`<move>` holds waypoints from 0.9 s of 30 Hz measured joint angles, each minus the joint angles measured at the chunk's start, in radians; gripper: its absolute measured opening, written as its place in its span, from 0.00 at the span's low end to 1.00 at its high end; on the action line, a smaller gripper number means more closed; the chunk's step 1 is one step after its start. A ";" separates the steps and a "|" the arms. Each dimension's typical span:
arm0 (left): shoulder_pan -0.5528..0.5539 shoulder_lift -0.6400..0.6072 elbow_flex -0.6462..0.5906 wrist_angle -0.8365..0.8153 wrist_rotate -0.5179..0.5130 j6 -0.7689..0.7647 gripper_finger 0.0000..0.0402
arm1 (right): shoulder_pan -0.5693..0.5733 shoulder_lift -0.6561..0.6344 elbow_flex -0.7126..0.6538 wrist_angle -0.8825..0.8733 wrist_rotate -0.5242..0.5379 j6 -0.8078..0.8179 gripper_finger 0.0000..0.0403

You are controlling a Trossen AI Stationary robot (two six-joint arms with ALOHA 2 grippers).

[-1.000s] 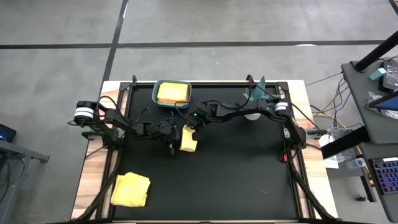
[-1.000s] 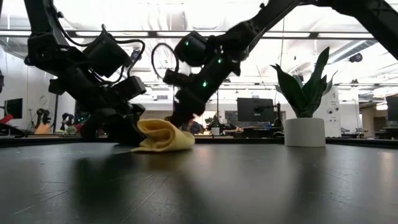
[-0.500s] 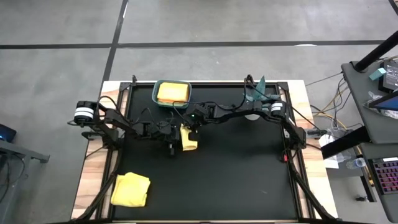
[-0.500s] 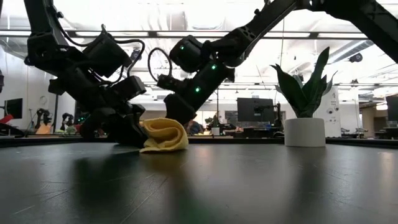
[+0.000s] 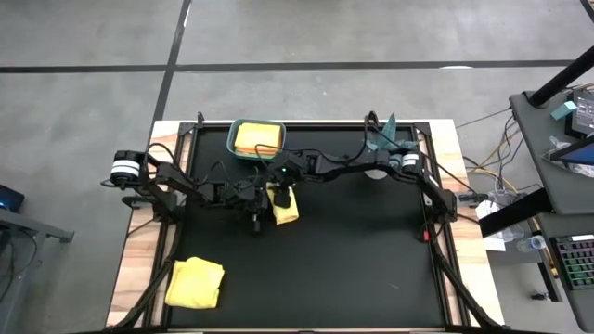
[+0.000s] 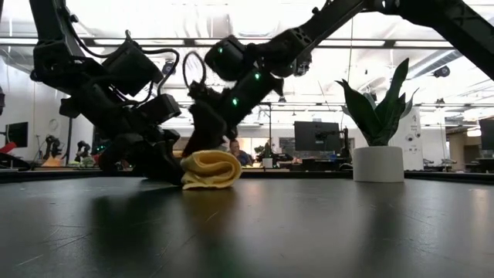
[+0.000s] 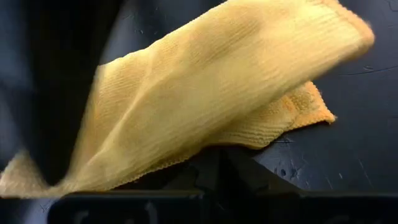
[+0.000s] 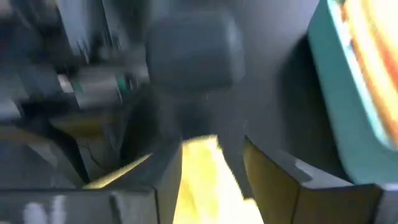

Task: Fold microfiber towels
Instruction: Fold the right yellow microfiber cloth

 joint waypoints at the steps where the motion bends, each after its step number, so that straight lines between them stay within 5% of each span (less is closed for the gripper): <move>1: 0.000 0.000 0.000 0.000 0.000 0.000 0.00 | 0.000 -0.002 0.008 0.001 0.000 0.000 0.41; 14: 0.000 -0.002 -0.012 0.006 0.001 -0.024 0.00 | 0.005 -0.009 0.193 -0.448 -0.070 -0.108 0.45; 20: 0.000 -0.002 -0.014 0.008 0.003 -0.025 0.00 | 0.056 -0.020 0.190 -0.492 -0.166 -0.116 0.45; 27: 0.001 -0.002 -0.018 0.008 0.027 -0.025 0.00 | 0.161 -0.022 0.173 -0.520 -0.127 -0.109 0.41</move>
